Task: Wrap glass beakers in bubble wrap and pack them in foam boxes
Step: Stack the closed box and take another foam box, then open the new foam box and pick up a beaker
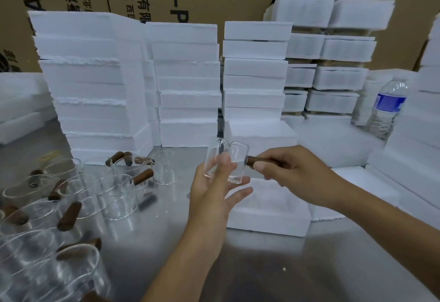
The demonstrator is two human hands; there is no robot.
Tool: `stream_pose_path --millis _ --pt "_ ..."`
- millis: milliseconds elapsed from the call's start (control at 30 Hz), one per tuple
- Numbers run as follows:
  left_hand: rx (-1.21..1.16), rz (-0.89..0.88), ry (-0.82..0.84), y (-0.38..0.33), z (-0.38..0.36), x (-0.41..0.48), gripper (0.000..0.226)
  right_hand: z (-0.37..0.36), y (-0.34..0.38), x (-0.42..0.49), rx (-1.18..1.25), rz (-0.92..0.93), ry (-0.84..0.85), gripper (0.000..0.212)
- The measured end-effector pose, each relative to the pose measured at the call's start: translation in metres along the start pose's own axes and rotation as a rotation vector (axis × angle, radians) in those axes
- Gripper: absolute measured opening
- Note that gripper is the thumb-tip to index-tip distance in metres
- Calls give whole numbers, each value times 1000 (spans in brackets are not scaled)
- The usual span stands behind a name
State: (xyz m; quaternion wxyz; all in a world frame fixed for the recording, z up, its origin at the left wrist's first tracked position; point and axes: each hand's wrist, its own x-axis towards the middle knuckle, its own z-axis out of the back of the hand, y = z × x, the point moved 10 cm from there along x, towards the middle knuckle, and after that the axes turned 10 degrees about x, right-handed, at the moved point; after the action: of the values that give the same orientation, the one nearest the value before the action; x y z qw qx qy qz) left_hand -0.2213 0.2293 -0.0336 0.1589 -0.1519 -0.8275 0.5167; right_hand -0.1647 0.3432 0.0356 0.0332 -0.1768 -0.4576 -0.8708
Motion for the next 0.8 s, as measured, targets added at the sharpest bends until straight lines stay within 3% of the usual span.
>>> stream_pose_path --millis 100,167,300,367,500,633,800 --pt "-51 17 -29 3 2 1 43 26 -15 9 146 -46 -140 38" --pt "-56 23 -49 4 5 2 37 59 -41 19 191 -96 -359 28" --pt "-84 0 -73 1 9 4 40 117 -99 27 -126 -260 -660 10" --pt "-86 -11 -76 1 11 6 40 135 -121 27 -348 -351 -663 14" --pt "-83 -19 -60 1 11 10 38 147 -160 17 -711 -590 -506 25" --pt "-74 -32 -47 -1 10 10 39 155 -175 7 -709 -752 -497 29" --pt "-95 -17 -65 -2 5 10 29 166 -172 10 -775 -748 -550 26"
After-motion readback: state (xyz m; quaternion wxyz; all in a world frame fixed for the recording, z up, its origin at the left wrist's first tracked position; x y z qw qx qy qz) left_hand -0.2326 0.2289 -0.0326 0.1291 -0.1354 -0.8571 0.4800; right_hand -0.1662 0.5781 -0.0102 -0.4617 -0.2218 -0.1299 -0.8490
